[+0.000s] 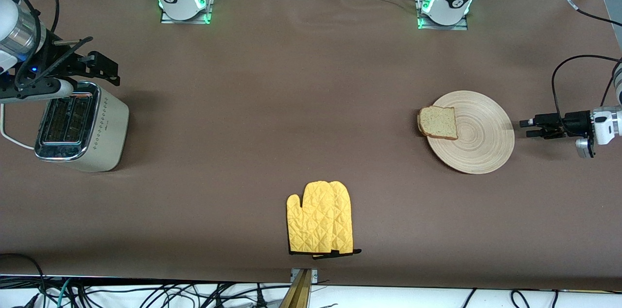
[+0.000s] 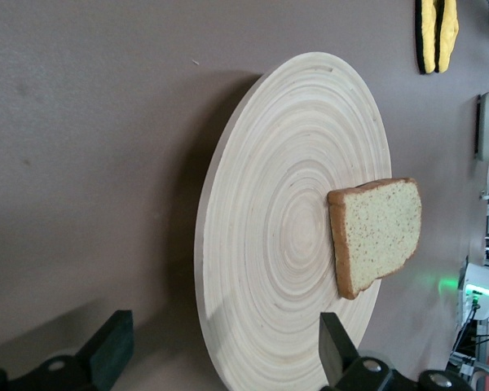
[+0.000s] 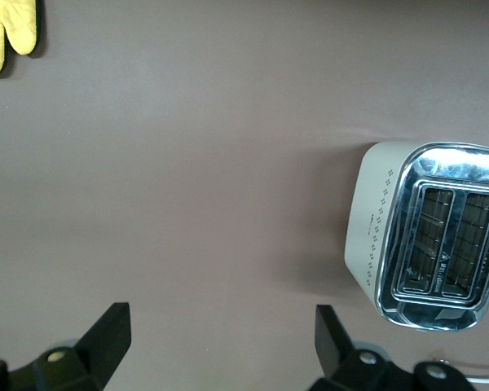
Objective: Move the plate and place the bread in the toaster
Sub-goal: 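Lower the left gripper to the wooden plate's rim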
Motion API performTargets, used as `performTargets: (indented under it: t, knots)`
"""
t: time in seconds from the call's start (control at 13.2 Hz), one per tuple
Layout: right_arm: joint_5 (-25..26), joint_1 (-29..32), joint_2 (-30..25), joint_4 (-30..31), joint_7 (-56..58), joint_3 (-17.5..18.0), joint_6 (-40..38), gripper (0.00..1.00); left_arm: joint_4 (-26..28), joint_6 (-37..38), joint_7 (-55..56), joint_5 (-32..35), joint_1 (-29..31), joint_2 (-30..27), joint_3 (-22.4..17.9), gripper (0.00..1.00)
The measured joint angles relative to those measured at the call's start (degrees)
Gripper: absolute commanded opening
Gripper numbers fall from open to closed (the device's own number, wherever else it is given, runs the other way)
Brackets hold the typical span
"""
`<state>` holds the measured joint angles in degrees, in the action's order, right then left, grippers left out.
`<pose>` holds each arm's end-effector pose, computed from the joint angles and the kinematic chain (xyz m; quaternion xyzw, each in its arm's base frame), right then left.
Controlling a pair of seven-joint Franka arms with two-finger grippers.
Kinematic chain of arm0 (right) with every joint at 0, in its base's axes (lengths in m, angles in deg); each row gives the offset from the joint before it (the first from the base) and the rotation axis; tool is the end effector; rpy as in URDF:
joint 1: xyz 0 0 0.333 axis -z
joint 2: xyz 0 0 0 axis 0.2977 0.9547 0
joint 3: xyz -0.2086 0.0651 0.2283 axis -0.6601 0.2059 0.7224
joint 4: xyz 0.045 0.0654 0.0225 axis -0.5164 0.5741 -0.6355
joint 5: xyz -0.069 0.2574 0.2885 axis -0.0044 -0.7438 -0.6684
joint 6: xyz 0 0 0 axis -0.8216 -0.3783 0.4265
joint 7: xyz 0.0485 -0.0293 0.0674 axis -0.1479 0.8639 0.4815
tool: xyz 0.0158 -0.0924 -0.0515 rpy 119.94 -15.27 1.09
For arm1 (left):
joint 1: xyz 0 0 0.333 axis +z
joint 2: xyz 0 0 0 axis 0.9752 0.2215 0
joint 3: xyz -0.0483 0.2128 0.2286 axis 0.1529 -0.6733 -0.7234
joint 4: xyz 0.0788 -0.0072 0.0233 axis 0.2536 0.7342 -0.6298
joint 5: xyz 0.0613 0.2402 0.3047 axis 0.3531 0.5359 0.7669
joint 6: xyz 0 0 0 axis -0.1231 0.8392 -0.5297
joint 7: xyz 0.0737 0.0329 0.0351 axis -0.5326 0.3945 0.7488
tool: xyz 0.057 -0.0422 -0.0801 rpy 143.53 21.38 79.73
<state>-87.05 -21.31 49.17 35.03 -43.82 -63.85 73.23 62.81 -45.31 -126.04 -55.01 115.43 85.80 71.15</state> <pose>0.5767 0.0700 0.6038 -0.9981 -0.0566 0.0220 0.0073 0.5439 0.2991 0.1723 0.9104 -0.0561 -0.0245 0.4092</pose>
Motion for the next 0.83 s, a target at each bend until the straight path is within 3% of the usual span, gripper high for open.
performTargets:
  t: [0.23,0.3,0.38,0.45,0.61,0.68,0.83]
  knots:
    - [0.0,0.0,0.0,0.0,0.0,0.0,0.0,1.0,-0.2,-0.5,0.0,-2.2,-0.1,2.0,0.4,0.99]
    - [0.0,0.0,0.0,0.0,0.0,0.0,0.0,1.0,-0.3,-0.7,0.0,-2.3,-0.1,2.3,0.5,0.8]
    - [0.0,0.0,0.0,0.0,0.0,0.0,0.0,1.0,-0.3,-0.7,0.1,-2.3,-0.1,2.7,0.6,0.5]
    - [0.0,0.0,0.0,0.0,0.0,0.0,0.0,1.0,-0.3,-0.7,0.1,-2.6,-0.1,3.2,0.7,0.28]
    - [0.0,0.0,0.0,0.0,0.0,0.0,0.0,1.0,-0.3,-0.8,0.2,-3.9,-0.3,4.3,0.7,0.06]
    - [0.0,0.0,0.0,0.0,0.0,0.0,0.0,1.0,-0.3,-0.8,0.4,-4.0,-0.4,4.7,0.7,0.0]
    - [0.0,0.0,0.0,0.0,0.0,0.0,0.0,1.0,-0.3,-0.8,0.7,-4.1,-0.4,5.5,0.7,0.0]
